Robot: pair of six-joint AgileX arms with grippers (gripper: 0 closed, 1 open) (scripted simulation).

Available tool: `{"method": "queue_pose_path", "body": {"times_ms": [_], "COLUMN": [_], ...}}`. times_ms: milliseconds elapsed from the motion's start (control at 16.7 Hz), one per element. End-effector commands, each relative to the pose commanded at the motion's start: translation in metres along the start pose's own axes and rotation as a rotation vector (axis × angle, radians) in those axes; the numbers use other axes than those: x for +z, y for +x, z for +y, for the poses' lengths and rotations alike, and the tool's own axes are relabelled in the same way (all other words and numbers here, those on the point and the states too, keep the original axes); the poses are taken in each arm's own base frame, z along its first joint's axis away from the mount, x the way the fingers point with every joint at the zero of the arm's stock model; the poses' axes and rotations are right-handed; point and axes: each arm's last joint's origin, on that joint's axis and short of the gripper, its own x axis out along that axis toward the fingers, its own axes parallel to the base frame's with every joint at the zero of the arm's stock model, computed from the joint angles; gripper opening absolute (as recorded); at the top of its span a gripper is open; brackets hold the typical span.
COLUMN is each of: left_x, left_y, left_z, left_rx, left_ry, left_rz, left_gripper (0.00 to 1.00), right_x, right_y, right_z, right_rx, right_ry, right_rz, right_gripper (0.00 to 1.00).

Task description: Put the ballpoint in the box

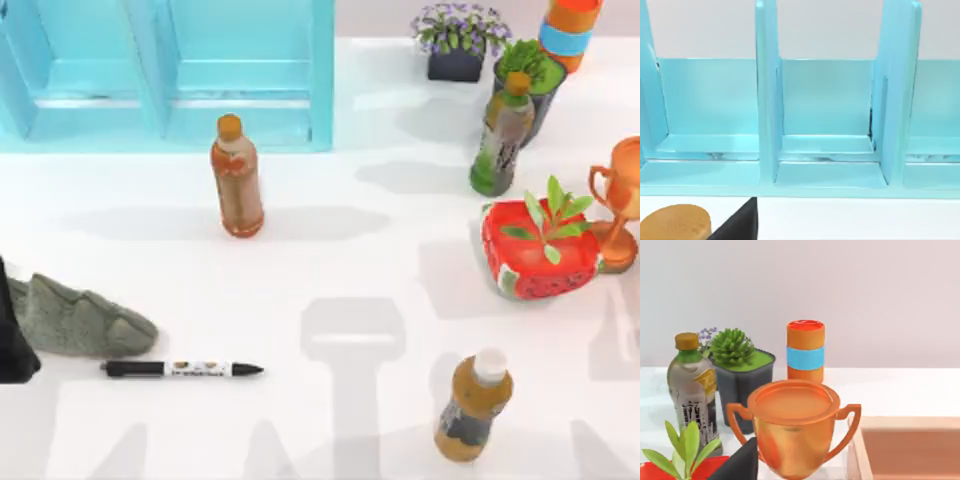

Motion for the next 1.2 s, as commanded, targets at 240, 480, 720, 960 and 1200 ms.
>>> {"method": "queue_pose_path", "body": {"times_ms": [240,480,720,960,1200], "left_x": [0.000,0.000,0.000,0.000,0.000], "left_y": [0.000,0.000,0.000,0.000,0.000], "left_z": [0.000,0.000,0.000,0.000,0.000], "left_rx": [0.000,0.000,0.000,0.000,0.000], "left_ry": [0.000,0.000,0.000,0.000,0.000], "left_rz": [0.000,0.000,0.000,0.000,0.000], "left_gripper": [1.00,1.00,1.00,1.00,1.00], "right_x": [0.005,0.046,0.121,0.194,0.221], "right_y": [0.000,0.000,0.014,0.050,0.088], "right_z": [0.001,0.010,0.027,0.057,0.098], "right_rx": [0.012,0.090,0.209,0.350,0.490], "right_ry": [-0.001,-0.023,-0.083,-0.167,-0.270], "right_rz": [0.004,0.045,0.119,0.209,0.334], "right_gripper": [1.00,1.00,1.00,1.00,1.00]}}
